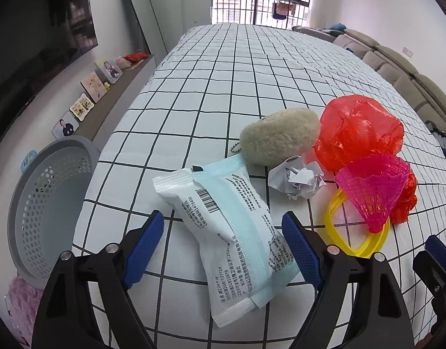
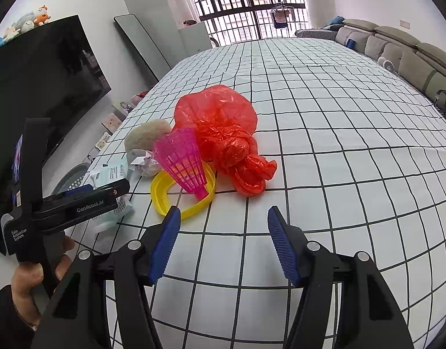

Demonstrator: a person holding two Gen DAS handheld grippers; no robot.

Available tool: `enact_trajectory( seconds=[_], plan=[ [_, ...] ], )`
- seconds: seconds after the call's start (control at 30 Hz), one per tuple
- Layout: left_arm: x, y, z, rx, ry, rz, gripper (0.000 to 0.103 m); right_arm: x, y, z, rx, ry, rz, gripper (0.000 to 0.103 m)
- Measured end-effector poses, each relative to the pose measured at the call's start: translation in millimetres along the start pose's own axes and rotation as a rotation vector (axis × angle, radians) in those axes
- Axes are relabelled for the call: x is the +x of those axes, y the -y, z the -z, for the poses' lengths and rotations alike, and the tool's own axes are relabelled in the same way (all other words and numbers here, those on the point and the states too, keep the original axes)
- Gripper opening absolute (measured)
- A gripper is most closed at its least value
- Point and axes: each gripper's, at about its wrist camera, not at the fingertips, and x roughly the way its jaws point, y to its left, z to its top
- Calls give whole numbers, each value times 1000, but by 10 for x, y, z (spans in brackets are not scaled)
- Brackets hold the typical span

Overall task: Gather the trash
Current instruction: 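Grasp the white-and-blue tissue pack with the left tool while the right tool grasps the pink shuttlecock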

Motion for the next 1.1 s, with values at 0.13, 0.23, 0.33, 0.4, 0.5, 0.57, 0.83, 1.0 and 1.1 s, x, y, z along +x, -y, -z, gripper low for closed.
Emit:
enact_trajectory(
  seconds=[0.13, 0.23, 0.33, 0.4, 0.5, 0.57, 0.83, 1.0, 1.1],
  plan=[
    [-27, -55, 24, 10, 9, 15, 60, 21, -50, -8, -5, -1, -5, 60],
    [-83, -110, 50, 18, 19, 20, 56, 40, -118, -18, -17, 0, -6, 60],
    [-179, -180, 85, 16, 36, 18, 56, 45, -199, -35, -40, 7, -3, 60],
    [-236, -213, 99, 13, 50, 17, 56, 52, -252, -55, -56, 11, 1, 60],
    [-350, -267, 123, 12, 74, 15, 56, 99, -329, -111, -87, 11, 10, 60],
    [-409, -299, 126, 12, 82, 17, 56, 161, -390, -152, -104, 0, -3, 60],
    [-497, -425, 175, -2, 90, 24, 56, 407, -596, -277, -157, -28, 15, 44],
    [-501, -545, 160, -19, 92, 29, 56, 501, -665, -315, -186, -31, 52, 40],
    [-510, -576, 169, -27, 91, 33, 56, 532, -706, -346, -201, -32, 72, 40]
  ],
)
